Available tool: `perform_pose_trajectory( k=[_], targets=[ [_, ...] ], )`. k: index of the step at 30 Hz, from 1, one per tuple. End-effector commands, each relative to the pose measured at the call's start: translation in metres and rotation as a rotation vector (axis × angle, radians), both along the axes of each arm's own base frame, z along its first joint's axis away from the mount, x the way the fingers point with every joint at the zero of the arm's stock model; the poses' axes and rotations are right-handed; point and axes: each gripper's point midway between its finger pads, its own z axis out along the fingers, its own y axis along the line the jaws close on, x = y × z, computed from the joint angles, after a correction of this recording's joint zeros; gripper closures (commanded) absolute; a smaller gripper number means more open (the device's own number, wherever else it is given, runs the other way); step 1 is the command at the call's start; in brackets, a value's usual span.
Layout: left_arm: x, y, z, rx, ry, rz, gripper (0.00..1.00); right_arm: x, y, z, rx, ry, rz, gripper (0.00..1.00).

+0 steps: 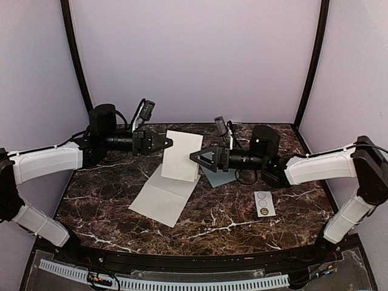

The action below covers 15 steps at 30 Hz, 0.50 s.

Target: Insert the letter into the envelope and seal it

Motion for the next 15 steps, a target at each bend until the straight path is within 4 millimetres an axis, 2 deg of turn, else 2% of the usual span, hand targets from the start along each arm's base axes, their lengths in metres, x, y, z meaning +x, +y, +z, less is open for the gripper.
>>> perform_pose_trajectory(
  k=[1,5,9,10,11,12,15],
  targets=[
    [-0.017,-0.004,0.007,-0.032,-0.023,-0.085,1.0,-0.006,0.017,0.027,0.068,-0.073,0.07,0.17],
    [-0.017,-0.006,0.004,-0.019,-0.022,-0.084,1.0,-0.009,0.023,0.038,0.106,-0.087,0.101,0.49],
    [-0.016,-0.007,0.003,-0.008,-0.023,-0.078,0.97,-0.011,0.023,0.045,0.12,-0.103,0.102,0.95],
    [-0.017,-0.007,0.002,-0.007,-0.018,-0.082,0.89,-0.011,0.022,0.045,0.118,-0.103,0.094,1.0],
    [-0.017,-0.008,0.002,-0.006,-0.016,-0.085,0.84,-0.01,0.021,0.046,0.118,-0.107,0.078,1.0],
    [-0.017,-0.008,0.0,-0.005,-0.012,-0.09,0.75,-0.009,0.019,0.047,0.12,-0.111,0.067,1.0],
    [-0.02,-0.012,-0.003,0.003,0.0,-0.105,0.62,-0.008,0.011,0.057,0.14,-0.132,0.029,1.0]
  ],
)
